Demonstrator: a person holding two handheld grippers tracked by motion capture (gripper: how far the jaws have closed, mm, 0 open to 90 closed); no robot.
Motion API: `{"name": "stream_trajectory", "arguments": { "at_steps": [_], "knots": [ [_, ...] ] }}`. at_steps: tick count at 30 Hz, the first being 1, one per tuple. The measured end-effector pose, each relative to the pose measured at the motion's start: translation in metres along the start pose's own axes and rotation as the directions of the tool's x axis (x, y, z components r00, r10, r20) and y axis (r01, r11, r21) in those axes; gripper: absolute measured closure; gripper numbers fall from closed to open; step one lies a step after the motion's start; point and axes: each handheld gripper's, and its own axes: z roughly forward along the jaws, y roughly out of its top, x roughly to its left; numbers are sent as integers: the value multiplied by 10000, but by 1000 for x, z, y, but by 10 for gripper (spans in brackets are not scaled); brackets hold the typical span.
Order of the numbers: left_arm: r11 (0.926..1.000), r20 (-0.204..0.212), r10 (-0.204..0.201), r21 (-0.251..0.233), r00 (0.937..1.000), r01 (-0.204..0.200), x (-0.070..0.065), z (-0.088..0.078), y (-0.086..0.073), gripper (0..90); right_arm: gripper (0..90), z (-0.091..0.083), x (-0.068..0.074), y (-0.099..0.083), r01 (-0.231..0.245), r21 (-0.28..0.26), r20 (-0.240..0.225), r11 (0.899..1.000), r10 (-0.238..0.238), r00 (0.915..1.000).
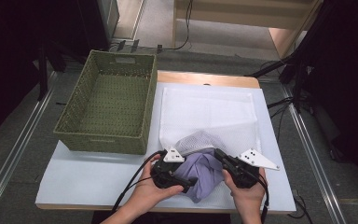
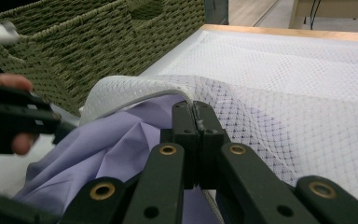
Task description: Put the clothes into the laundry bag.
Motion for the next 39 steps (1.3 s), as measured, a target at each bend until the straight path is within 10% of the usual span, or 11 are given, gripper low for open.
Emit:
{"name": "stream_trajectory", "arguments": {
  "at_steps": [8, 10, 13, 18, 22, 30, 35, 39],
  "knots": [
    [9969, -604, 581, 574, 9965, -547, -11, 16, 8, 512, 900, 1, 2, 0, 58, 17, -68, 10000, -57, 10000],
    [9992, -178, 311, 275, 9994, -307, -12, 13, 12, 761, 900, -1, 3, 1, 71, -35, -122, 10000, -72, 9999],
    [9985, -69, 6, -545, 10000, -10, -13, 9, 23, 784, 900, -4, 6, 4, 57, -185, -229, 9998, -61, 9997],
    [9823, -570, -587, -1811, 9967, 475, -10, 12, 33, 776, 900, -7, 7, 8, 36, -349, -275, 9994, -45, 9996],
    [9871, -101, -715, -1442, 9974, 693, -3, 23, 27, 573, 900, -6, 4, 6, -21, -271, -163, 9996, 17, 9999],
    [9802, 78, -297, -1957, 9995, 307, -3, -15, 14, 326, 900, -3, 0, 3, -72, -195, -69, 9998, 71, 10000],
    [9965, 133, 201, -808, 9997, -190, -12, -6, 6, 254, 900, -3, 0, 4, -141, -180, -59, 9997, 140, 9999],
    [9985, -710, 551, 82, 9959, -547, -20, 17, 4, 300, 900, -1, 4, 4, -53, -179, -135, 9998, 50, 9999]
  ]
}}
